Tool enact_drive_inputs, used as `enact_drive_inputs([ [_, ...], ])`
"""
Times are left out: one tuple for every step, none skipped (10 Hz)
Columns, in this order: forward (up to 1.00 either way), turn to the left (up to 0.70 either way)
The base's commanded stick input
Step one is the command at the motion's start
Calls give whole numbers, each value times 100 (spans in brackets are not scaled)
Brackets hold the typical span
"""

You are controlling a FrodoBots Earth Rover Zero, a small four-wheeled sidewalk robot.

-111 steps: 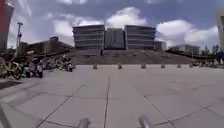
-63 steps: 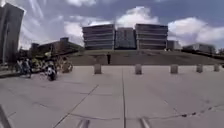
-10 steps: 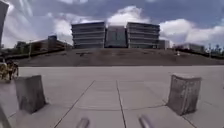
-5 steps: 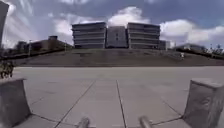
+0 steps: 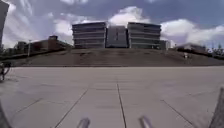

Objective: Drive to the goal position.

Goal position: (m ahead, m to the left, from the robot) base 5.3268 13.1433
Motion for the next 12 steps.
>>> enact_drive_inputs([
  [70,0],
  [70,0],
  [70,0],
  [70,0],
  [70,0],
  [70,0],
  [70,0],
  [70,0],
  [70,0],
  [70,0],
  [70,0],
  [70,0],
])
